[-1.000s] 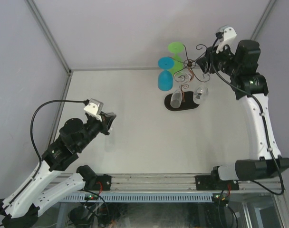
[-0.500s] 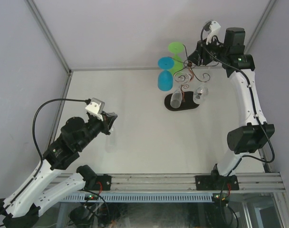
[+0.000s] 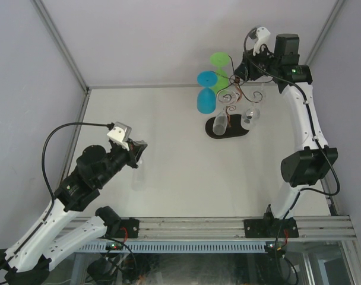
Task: Place the wine glass upside down on the wine glass rack
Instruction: Adjust the wine rack at the center of the board.
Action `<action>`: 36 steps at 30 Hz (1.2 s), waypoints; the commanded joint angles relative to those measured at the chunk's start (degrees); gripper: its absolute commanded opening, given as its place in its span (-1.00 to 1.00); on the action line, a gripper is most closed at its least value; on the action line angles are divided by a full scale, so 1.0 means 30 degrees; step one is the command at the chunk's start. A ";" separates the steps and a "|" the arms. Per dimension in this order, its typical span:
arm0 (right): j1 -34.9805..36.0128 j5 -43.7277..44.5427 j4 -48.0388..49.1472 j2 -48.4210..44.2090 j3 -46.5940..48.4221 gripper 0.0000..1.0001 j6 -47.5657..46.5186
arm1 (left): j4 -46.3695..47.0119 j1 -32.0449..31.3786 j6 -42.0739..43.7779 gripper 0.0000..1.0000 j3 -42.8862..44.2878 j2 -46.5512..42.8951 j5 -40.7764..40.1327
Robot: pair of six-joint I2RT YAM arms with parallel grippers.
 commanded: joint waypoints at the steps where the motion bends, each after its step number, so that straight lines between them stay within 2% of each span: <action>1: 0.0337 0.0609 -0.0278 0.0390 0.1035 -0.29 -0.0658 | 0.0899 0.0273 -0.0260 -1.00 -0.0467 0.0026 0.0557; 7: 0.0637 0.0912 -0.0708 0.0740 0.1247 -0.43 -0.0997 | 0.0931 0.0403 -0.0295 -1.00 -0.0451 0.0038 0.0715; 20: 0.1033 0.2500 -0.0962 0.0845 0.1133 -1.00 -0.0696 | 0.1015 0.0694 -0.0369 -1.00 -0.0481 0.0055 0.1089; 27: 0.2363 0.6095 0.0290 -0.0116 -0.0281 -1.00 0.0344 | 0.1138 0.0905 -0.0487 -1.00 -0.0539 0.0043 0.1306; 36: 0.4048 0.9966 0.0620 -0.0512 -0.0388 -1.00 0.2998 | 0.1220 0.1052 -0.0603 -1.00 -0.0569 0.0077 0.1571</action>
